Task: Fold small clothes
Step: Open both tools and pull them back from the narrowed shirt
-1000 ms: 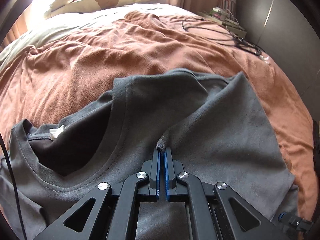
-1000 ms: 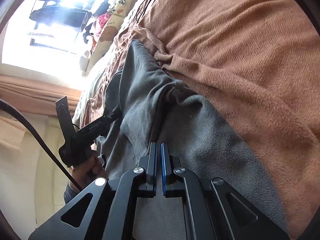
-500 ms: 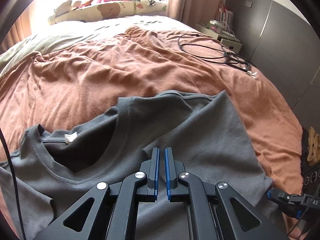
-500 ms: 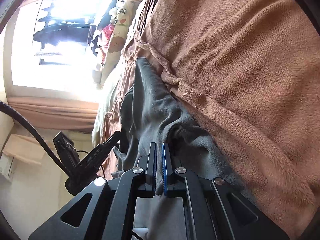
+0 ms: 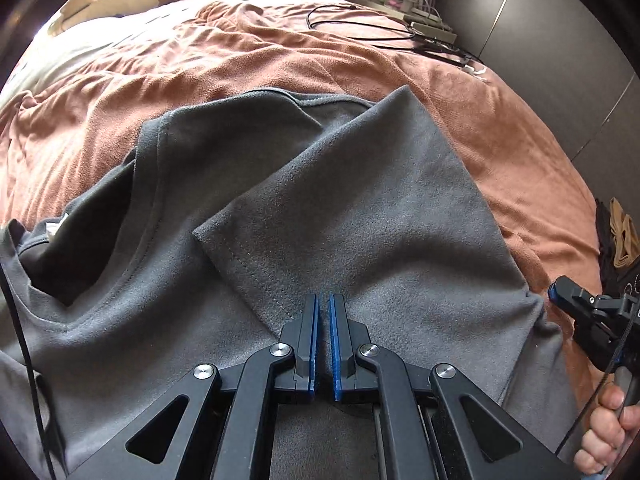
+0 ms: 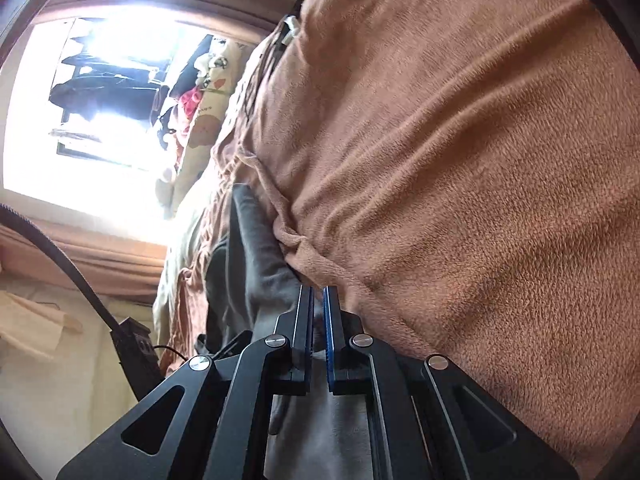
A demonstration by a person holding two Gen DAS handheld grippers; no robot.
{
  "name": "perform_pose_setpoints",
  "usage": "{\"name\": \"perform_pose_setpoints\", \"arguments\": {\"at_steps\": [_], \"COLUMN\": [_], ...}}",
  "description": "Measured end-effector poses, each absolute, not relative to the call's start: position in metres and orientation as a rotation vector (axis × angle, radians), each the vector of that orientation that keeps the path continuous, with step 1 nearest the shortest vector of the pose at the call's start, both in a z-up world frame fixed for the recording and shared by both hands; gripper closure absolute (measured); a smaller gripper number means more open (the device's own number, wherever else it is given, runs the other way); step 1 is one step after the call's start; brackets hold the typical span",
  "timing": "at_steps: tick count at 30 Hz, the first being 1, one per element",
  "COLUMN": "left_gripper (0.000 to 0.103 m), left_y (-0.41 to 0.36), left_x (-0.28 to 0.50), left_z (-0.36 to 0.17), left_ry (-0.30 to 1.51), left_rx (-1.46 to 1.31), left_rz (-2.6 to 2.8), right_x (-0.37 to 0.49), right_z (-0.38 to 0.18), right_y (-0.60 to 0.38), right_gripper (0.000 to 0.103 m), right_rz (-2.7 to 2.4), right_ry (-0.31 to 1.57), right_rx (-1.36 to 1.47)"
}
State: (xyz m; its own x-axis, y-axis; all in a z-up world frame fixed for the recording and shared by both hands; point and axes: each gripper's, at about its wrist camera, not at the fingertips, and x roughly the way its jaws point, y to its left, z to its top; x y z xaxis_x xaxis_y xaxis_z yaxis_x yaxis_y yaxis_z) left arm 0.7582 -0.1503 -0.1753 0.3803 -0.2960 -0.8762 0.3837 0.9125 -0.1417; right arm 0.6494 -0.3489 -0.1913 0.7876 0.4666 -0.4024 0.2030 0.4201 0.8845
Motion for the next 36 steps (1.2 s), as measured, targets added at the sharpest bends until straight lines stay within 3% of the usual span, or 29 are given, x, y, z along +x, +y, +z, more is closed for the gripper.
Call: {"name": "perform_pose_setpoints", "arguments": {"at_steps": [10, 11, 12, 14, 22, 30, 36], "left_gripper": [0.093, 0.085, 0.071, 0.055, 0.029, 0.027, 0.026], "left_y": [-0.116, -0.109, -0.103, -0.092, -0.049, -0.016, 0.013], "left_x": [0.721, 0.715, 0.708, 0.694, 0.629, 0.549, 0.492], "left_z": [-0.15, -0.146, -0.141, -0.131, -0.079, -0.025, 0.004], "left_ry": [1.098, 1.095, 1.092, 1.073, 0.997, 0.851, 0.796], "left_rx": [0.082, 0.076, 0.073, 0.068, 0.035, 0.016, -0.032], "left_rz": [-0.375, -0.365, -0.353, -0.328, -0.263, -0.188, -0.145], "right_x": [0.631, 0.627, 0.621, 0.615, 0.554, 0.487, 0.438], "right_z": [-0.163, -0.16, -0.156, -0.142, -0.094, -0.042, -0.015], "right_y": [-0.322, -0.322, -0.324, -0.332, -0.337, -0.338, -0.345], "right_gripper": [0.097, 0.082, 0.056, 0.031, 0.016, 0.0, 0.0], "right_rz": [0.291, 0.29, 0.285, 0.28, 0.295, 0.292, 0.245], "right_ry": [0.707, 0.715, 0.719, 0.699, 0.719, 0.698, 0.67], "right_rx": [0.969, 0.952, 0.936, 0.91, 0.749, 0.589, 0.499]}}
